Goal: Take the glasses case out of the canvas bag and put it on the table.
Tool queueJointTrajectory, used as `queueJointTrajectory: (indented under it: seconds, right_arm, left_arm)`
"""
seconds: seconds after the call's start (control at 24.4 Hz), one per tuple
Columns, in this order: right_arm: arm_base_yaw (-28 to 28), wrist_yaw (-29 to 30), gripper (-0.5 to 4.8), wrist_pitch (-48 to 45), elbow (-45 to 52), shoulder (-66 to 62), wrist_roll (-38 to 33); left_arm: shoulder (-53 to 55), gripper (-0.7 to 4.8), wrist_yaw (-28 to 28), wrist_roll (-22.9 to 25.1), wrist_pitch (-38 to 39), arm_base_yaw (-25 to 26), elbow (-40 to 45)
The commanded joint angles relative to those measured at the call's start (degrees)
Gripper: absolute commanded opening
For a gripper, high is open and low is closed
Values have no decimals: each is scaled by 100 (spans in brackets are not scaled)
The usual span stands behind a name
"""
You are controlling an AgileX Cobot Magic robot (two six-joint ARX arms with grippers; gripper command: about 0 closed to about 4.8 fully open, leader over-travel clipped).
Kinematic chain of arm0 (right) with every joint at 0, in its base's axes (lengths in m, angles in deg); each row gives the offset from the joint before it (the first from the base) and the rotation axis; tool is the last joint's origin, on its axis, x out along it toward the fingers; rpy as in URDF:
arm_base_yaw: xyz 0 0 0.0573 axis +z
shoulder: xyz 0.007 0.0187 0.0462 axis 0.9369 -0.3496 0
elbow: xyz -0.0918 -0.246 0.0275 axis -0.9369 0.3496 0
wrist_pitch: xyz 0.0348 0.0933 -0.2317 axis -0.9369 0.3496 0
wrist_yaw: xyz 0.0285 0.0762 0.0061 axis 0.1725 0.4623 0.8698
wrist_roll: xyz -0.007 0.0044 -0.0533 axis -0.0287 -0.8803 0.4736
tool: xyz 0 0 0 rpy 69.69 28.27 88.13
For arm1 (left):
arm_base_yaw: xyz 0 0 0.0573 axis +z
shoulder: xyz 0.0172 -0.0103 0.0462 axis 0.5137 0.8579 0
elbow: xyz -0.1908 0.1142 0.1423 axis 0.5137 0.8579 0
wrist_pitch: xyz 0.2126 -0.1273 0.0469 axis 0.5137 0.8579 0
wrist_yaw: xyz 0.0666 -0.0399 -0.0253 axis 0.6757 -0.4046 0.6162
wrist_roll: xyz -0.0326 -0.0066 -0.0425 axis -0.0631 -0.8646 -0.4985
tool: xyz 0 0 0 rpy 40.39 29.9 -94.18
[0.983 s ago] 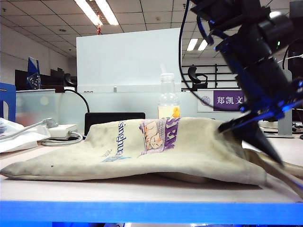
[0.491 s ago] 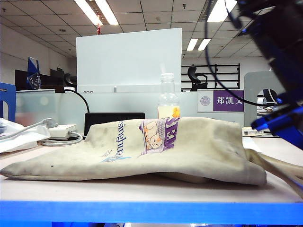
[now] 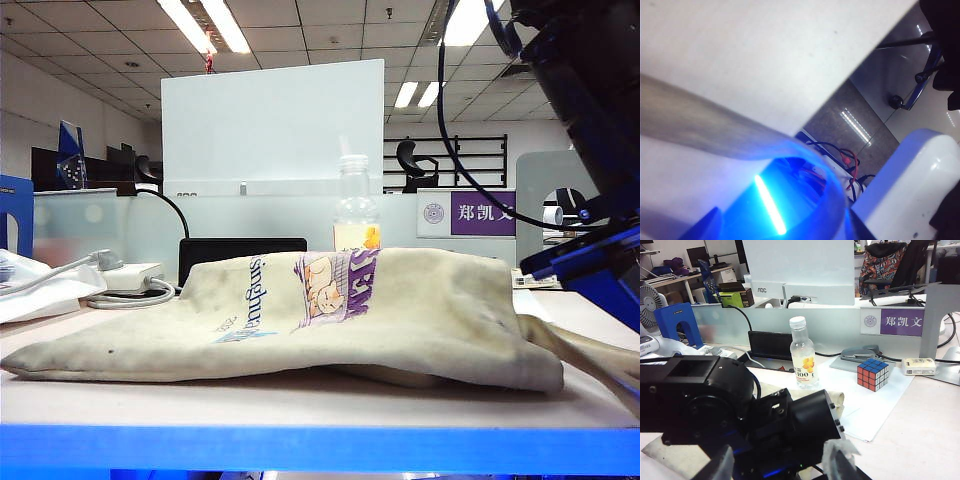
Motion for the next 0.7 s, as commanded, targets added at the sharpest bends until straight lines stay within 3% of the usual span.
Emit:
queueJointTrajectory:
  seconds: [0.04,0.7]
  right_arm:
    - [0,-42,252,-66,-31,11,20]
    - [-2,-107,252,-61,-31,11,42]
  left_arm:
    - [-9,318,-79,24,-79,-96,-22]
    - [146,318,-553,-20,-240,-299,0]
